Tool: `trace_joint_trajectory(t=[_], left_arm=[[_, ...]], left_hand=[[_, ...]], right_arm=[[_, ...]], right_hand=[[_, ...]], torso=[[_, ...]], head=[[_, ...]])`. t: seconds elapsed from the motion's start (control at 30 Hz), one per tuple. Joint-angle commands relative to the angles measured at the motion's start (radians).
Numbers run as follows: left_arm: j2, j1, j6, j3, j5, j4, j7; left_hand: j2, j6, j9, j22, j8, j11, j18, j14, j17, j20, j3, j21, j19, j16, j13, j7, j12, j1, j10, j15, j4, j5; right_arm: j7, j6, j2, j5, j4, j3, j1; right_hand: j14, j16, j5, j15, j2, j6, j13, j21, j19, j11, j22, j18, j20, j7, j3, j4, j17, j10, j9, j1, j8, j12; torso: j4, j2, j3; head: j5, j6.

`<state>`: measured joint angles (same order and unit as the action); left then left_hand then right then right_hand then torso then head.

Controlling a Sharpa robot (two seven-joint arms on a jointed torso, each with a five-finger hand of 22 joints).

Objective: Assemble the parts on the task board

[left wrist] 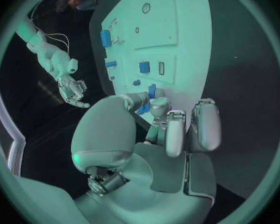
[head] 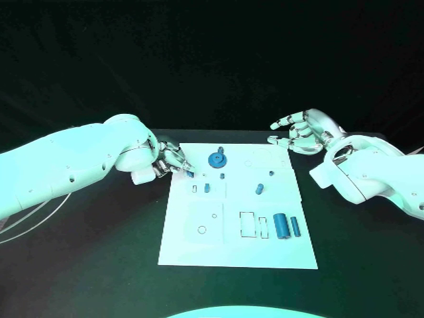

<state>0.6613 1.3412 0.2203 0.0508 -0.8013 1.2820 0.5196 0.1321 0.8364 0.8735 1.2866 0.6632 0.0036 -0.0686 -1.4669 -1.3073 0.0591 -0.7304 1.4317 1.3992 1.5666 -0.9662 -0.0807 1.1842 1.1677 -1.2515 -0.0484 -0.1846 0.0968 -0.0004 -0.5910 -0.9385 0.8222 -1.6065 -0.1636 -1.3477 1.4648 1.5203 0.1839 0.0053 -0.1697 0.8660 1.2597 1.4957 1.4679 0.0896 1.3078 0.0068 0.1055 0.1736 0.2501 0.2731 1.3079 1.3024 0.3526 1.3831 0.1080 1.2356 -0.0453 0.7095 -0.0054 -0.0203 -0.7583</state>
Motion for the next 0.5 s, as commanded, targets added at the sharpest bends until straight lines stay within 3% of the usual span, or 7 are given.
trace_joint_trajectory(t=[0.03,0.2,0.5], left_arm=[[0.012,0.001,-0.042,-0.001,-0.027,0.037,-0.013],[0.029,0.0,-0.051,0.002,-0.141,0.084,-0.012],[0.041,-0.008,-0.085,0.01,-0.212,0.141,-0.006]], left_hand=[[0.001,0.005,-0.002,0.002,0.006,0.001,0.006,-0.104,-0.263,0.001,-0.193,0.004,0.009,0.004,-0.002,0.0,0.004,-0.01,-0.007,-0.004,0.185,0.005],[0.004,0.008,-0.001,0.003,0.007,0.0,0.006,-0.104,-0.263,0.0,-0.197,0.005,0.009,0.004,-0.003,0.001,0.004,-0.013,-0.01,-0.005,0.188,0.008],[0.011,0.017,0.0,0.011,0.009,-0.004,0.008,-0.104,-0.263,-0.004,-0.214,0.009,0.015,0.004,-0.01,0.004,0.009,-0.026,-0.021,-0.009,0.195,0.025]], right_arm=[[0.01,0.011,-0.001,0.004,-0.002,0.0,0.001],[0.01,0.011,-0.002,0.004,-0.003,0.0,0.001],[0.011,0.01,-0.004,0.004,-0.003,0.0,0.002]], right_hand=[[0.08,-0.006,0.006,0.003,-0.002,-0.004,-0.001,-0.006,0.064,-0.004,0.202,0.015,0.004,0.0,0.002,0.004,0.16,-0.001,-0.001,-0.009,0.004,-0.002],[0.08,-0.006,0.006,0.003,-0.002,-0.004,-0.001,-0.006,0.064,-0.004,0.202,0.015,0.004,0.0,0.002,0.004,0.16,-0.001,-0.001,-0.009,0.004,-0.002],[0.079,-0.006,0.011,0.003,-0.001,-0.004,0.0,-0.007,0.063,-0.004,0.201,0.016,0.004,0.0,0.003,0.005,0.159,0.0,-0.002,-0.01,0.005,-0.001]], torso=[[0.0011,0.002,-0.0003],[0.0027,0.004,-0.001],[0.0021,0.004,-0.0009]], head=[[-0.002,-0.001],[-0.005,0.0],[-0.006,-0.005]])
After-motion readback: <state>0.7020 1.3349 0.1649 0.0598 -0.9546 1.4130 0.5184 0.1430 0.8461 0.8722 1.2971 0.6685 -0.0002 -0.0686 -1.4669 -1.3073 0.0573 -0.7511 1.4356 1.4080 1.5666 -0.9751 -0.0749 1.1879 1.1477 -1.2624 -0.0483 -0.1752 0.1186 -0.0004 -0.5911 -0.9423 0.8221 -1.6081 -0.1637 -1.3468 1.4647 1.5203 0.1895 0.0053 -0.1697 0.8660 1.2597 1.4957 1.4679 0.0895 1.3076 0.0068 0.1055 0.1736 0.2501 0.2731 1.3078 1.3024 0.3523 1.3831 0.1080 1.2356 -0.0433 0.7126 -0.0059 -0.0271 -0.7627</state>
